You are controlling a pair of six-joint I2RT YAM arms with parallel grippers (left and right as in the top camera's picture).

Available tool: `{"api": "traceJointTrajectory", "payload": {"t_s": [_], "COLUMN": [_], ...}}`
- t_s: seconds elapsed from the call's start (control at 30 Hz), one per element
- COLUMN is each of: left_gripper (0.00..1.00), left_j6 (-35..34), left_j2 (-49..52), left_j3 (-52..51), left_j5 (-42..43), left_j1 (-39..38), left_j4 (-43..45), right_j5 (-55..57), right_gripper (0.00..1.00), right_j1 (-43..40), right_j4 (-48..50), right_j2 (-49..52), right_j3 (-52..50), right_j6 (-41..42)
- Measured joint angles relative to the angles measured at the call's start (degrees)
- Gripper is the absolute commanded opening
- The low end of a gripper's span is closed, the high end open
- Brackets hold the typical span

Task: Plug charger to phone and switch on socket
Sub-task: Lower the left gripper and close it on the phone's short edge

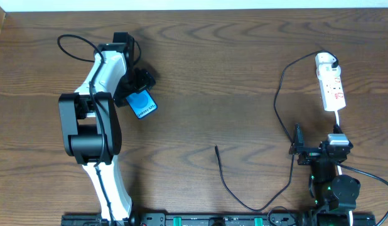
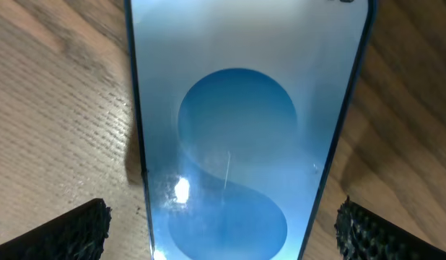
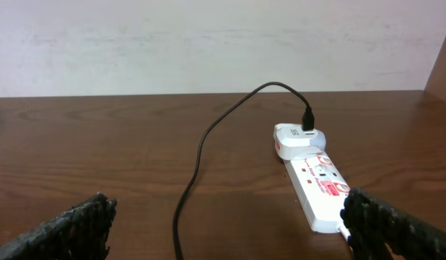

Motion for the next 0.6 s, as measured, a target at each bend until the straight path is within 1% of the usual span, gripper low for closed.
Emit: {"api": "traceJointTrajectory", "payload": {"t_s": [0.23,0.6], "left_gripper": [1.0,1.0], "left_j6": [-0.22,-0.42], "left_j2": [0.0,0.0], "left_j3": [-2.71,-2.82], "left_j5": [0.02,0.0], "left_j1": [0.0,0.0], "left_j4": [1.57,2.45], "right_j5": [-0.02,0.0], "right_gripper": [0.99,0.99], "right_j1": [0.0,0.0], "right_j4": [0.0,0.0], "right_j2": [0.0,0.0], "right_j3": [0.0,0.0], "right_j6": [0.0,0.02]}}
